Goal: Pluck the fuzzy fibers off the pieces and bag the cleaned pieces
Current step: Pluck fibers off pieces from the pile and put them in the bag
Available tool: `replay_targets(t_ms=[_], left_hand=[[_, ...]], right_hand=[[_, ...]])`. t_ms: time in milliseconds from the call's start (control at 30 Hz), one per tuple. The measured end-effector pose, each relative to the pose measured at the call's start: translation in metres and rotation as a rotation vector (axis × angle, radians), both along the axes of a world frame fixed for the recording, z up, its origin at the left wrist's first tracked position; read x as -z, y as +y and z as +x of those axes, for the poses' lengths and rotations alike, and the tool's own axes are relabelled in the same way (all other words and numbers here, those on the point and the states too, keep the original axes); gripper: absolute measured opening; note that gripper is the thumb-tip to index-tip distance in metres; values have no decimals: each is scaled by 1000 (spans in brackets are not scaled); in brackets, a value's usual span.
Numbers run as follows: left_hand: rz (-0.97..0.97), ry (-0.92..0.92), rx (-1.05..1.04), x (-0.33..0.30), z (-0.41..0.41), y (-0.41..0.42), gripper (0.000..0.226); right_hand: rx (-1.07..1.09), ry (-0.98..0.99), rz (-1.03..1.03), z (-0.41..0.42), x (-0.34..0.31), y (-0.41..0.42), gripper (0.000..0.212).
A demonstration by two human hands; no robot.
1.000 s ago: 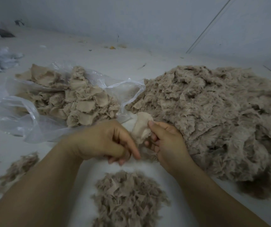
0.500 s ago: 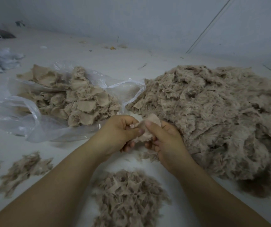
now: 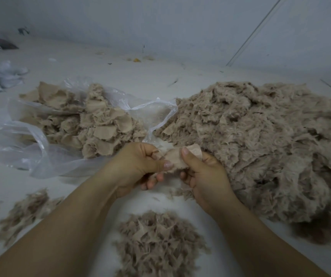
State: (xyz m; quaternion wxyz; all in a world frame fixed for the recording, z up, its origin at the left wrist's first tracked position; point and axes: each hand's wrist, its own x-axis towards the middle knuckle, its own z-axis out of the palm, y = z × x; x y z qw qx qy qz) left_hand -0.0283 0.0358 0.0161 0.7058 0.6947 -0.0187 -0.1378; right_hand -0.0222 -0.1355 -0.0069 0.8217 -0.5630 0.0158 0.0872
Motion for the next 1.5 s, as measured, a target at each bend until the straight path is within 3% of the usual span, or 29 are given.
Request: replay_targets(t_ms=[100, 233, 333, 433, 500, 567, 667, 1033, 1100, 1167, 1200, 1233, 1267, 1400, 1500], left_hand=[[20, 10, 124, -2, 0, 14, 22], [23, 17, 485, -8, -4, 27, 12], [139, -48, 646, -12, -9, 25, 32], [302, -125, 314, -11, -10, 13, 43], [288, -162, -12, -5, -7, 2, 51], [242, -207, -169, 0, -5, -7, 51], [204, -272, -190, 2, -4, -11, 30], [95, -149, -298, -3, 1, 9, 30], [72, -161, -203, -7, 0, 20, 23], [83, -161, 211, -17, -6, 28, 5], [117, -162, 440, -19, -10, 29, 7], [182, -174, 590, -20, -13, 28, 12], [254, -196, 605, -18, -14, 24, 13], [353, -136, 140, -15, -12, 5, 50], [256, -58, -85, -11, -9, -7, 49]], right_hand=[[25, 31, 15, 3, 3, 0, 22], [51, 49, 20, 4, 4, -1, 16], [27, 17, -16, 3, 5, -1, 19], [-18, -31, -20, 1, 3, -1, 17], [-28, -48, -27, 1, 2, -1, 23], [-20, -51, -59, 1, 1, -1, 20], [-9, -32, -61, 1, 2, 0, 26], [34, 11, -17, 2, 4, 1, 13], [52, 31, 0, 2, 4, 1, 14], [47, 18, -15, 2, 5, 1, 21], [40, 4, -22, 2, 6, 1, 23], [32, -12, -28, 2, 5, 1, 22], [20, -27, -35, 1, 4, 1, 20], [-42, -93, -24, -1, 1, 0, 21], [-27, -115, -80, -1, 1, 1, 22]])
